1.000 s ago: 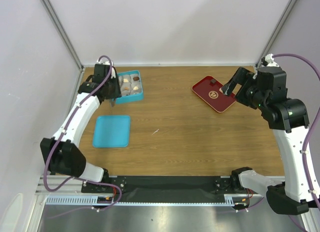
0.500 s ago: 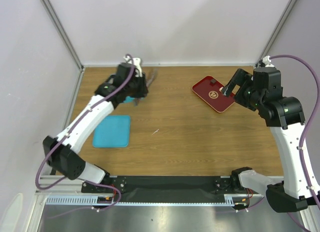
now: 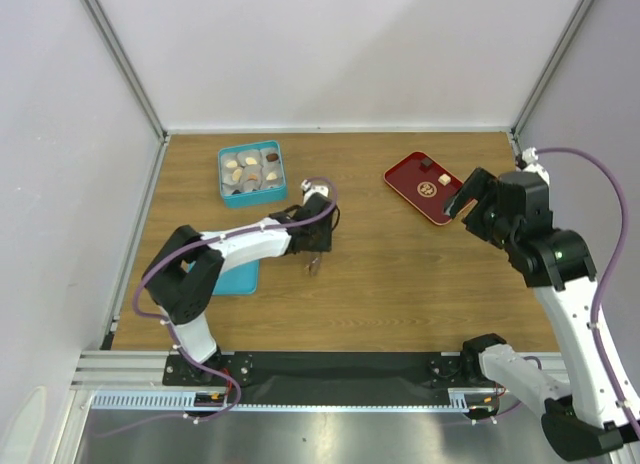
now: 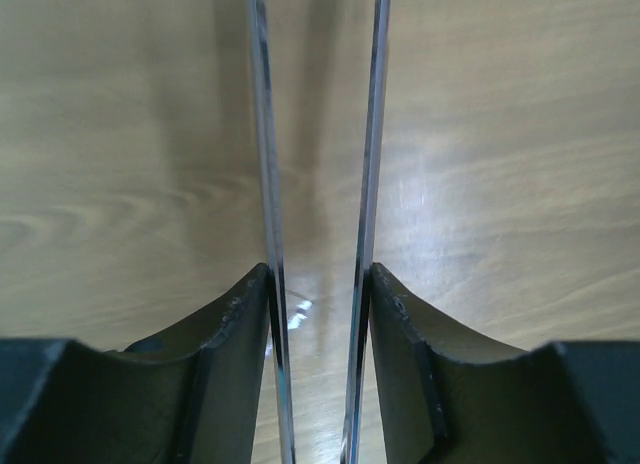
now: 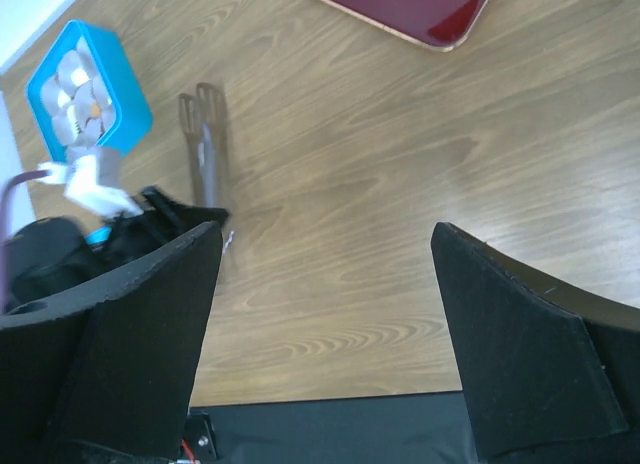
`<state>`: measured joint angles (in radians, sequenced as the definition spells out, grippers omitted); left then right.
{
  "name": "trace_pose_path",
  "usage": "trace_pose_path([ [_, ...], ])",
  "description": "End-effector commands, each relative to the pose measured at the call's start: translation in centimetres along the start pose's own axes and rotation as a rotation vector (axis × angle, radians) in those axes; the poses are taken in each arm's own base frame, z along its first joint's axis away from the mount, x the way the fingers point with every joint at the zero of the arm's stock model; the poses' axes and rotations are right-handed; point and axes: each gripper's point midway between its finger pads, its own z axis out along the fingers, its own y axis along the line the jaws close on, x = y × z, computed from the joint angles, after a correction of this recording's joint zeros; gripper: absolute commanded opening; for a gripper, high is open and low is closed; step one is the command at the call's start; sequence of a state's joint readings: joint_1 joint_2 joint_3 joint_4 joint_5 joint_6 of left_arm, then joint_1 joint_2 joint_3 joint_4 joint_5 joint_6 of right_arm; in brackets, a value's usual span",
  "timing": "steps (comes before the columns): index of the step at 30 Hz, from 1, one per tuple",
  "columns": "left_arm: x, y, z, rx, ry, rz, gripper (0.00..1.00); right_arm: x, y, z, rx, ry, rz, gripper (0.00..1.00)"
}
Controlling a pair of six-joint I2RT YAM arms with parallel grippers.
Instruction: Pack the chocolate
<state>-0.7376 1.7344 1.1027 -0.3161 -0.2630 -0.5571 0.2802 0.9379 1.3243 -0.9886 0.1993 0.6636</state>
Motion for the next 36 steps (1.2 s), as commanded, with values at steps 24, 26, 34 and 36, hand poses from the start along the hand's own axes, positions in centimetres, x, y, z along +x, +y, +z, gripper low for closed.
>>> trace_pose_path([
  [24,-5.8,-4.1,-5.9,0.039,-0.139,-0.015,0.92,2.4,-0.6,-0.8,-0.160,-0.094,-0.006,0.94],
  [26,-7.2,-3.0,-7.8,0.004,-0.182,-0.004,0.92,2.9,-0.5,-0.4,-0.171,-0.081,-0.007,0.94],
  [34,-1.3,11.1,-8.8,-0.282,-0.041,-0.016,0.78,4.3,0.3,-0.7,-0.247,-0.033,-0.022,0.94],
  [36,-0.1,12.9,-8.9,-0.296,-0.026,-0.047,0.75,4.6,0.6,-0.9,-0.281,-0.033,-0.019,0.94],
])
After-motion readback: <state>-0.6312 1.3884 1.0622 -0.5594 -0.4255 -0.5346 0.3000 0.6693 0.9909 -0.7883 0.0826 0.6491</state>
